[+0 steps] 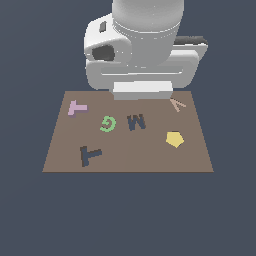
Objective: Insert a designated object into the corresponding slot on a board.
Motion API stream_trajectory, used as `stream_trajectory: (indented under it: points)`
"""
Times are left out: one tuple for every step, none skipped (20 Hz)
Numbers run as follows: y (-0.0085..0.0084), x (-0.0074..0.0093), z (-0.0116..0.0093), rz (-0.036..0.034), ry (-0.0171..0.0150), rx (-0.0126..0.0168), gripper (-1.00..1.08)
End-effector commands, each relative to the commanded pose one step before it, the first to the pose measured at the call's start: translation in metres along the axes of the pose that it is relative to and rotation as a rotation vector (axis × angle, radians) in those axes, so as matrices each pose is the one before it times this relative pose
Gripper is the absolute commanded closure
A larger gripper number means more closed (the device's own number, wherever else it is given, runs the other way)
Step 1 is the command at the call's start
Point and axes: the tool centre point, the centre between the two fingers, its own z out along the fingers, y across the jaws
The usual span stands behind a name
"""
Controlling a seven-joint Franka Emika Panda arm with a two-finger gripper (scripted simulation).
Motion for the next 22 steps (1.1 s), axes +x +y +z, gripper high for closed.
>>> stream_trajectory:
  points:
    - [0.00001, 0.0, 0.0, 0.0, 0.0, 0.0, -0.92]
    - [0.00033, -0.0001, 0.00024, 0.0, 0.0, 0.0, -0.92]
    - [0.001, -0.00031, 0.00072, 0.0, 0.0, 0.0, -0.92]
    - [0.00189, -0.00062, 0.00086, 0.00039, 0.00057, -0.00006, -0.92]
    - [0.00235, -0.00073, 0.00169, 0.0, 0.0, 0.0, -0.92]
    - [0.00337, -0.00107, 0.00171, 0.00058, 0.00079, -0.00006, -0.92]
    - [0.00396, -0.00124, 0.00235, 0.00041, 0.00056, -0.00005, -0.92]
    - [0.00476, -0.0015, 0.00272, 0.00057, 0.00079, -0.00007, -0.92]
    - [0.00556, -0.00174, 0.00314, 0.0007, 0.00097, -0.00009, -0.92]
    - [0.00627, -0.00195, 0.00365, 0.0007, 0.00097, -0.0001, -0.92]
    - [0.00695, -0.00214, 0.00414, 0.0007, 0.00097, -0.0001, -0.92]
    - [0.00774, -0.00238, 0.00446, 0.0009, 0.00125, -0.00014, -0.92]
    - [0.00838, -0.00256, 0.00492, 0.0009, 0.00125, -0.00014, -0.92]
    - [0.00905, -0.00274, 0.0053, 0.00098, 0.00137, -0.00016, -0.92]
    - [0.0097, -0.0029, 0.00567, 0.00106, 0.00148, -0.00017, -0.92]
    - [0.01031, -0.00305, 0.00602, 0.00113, 0.00159, -0.00017, -0.92]
    - [0.01051, -0.00307, 0.00609, 0.00119, 0.00169, -0.00017, -0.92]
    - [0.01032, -0.00295, 0.00613, 0.00105, 0.00149, -0.00013, -0.92]
    - [0.01016, -0.00286, 0.00602, 0.00105, 0.00149, -0.0001, -0.92]
    - [0.00987, -0.00272, 0.00582, 0.00104, 0.0015, -0.00007, -0.92]
    - [0.00929, -0.00251, 0.00551, 0.00096, 0.00139, -0.00002, -0.92]
    - [0.00868, -0.0023, 0.00508, 0.00095, 0.0014, 0.00003, -0.92]
